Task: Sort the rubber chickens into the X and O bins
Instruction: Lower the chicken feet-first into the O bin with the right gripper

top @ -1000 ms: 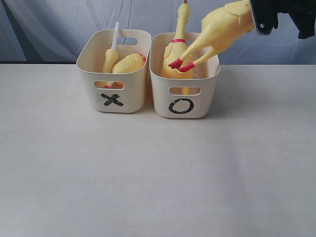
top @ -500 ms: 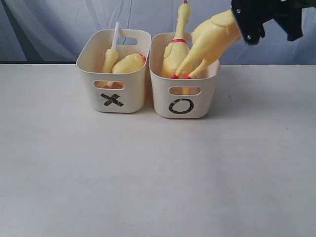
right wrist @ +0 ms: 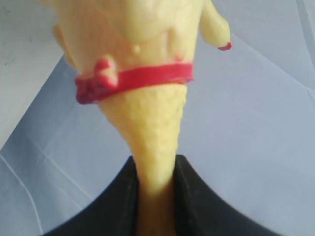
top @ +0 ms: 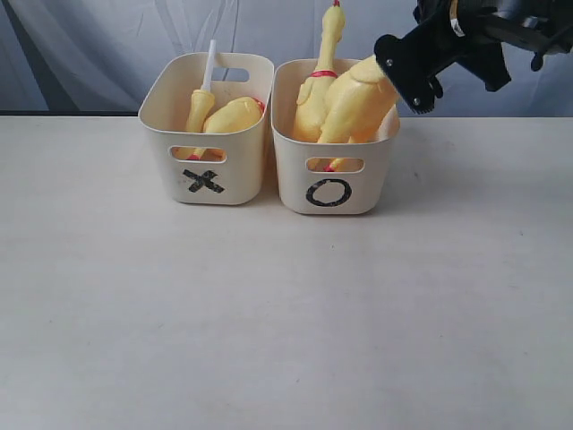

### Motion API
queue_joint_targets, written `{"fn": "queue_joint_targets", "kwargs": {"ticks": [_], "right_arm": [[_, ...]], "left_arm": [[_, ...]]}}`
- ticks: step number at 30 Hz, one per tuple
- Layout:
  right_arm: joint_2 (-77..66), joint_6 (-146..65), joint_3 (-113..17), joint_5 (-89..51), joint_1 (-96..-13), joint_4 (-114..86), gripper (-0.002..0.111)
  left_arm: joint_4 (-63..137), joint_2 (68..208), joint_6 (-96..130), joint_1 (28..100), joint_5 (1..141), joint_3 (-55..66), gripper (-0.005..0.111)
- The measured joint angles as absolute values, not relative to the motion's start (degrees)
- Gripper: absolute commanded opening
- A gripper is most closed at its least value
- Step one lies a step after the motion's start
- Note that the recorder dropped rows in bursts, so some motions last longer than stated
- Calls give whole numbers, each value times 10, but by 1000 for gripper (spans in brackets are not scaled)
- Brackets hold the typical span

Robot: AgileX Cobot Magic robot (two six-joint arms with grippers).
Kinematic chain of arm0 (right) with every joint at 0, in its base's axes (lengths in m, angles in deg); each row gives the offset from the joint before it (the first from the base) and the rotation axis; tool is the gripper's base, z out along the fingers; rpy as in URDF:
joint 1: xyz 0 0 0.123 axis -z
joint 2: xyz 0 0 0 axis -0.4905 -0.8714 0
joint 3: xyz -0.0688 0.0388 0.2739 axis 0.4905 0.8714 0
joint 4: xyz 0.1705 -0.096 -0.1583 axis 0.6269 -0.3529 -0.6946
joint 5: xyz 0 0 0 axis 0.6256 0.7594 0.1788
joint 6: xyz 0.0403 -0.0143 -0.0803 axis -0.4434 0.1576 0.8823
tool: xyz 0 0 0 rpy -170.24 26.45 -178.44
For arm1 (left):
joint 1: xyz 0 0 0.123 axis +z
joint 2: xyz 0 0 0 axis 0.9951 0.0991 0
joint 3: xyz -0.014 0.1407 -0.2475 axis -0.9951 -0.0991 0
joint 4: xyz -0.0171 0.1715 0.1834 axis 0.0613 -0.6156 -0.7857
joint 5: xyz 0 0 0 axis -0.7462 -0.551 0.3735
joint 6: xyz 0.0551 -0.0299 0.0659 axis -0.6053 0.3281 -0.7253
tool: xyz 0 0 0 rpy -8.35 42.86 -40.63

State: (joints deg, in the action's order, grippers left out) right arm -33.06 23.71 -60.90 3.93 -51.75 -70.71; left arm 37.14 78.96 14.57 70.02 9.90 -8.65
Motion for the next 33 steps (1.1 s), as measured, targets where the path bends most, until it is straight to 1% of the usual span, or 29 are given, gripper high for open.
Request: {"fn": "queue_joint_targets", "kwargs": {"ticks": [20,33], "right_arm": [[-363,208,-610,14,-550,-703,-1],[-385,197,-616,25,-551,-701,-1]], "left_arm": [[371,790,146,700,99,-86,0],[371,790,146,700,99,-86,0]]}}
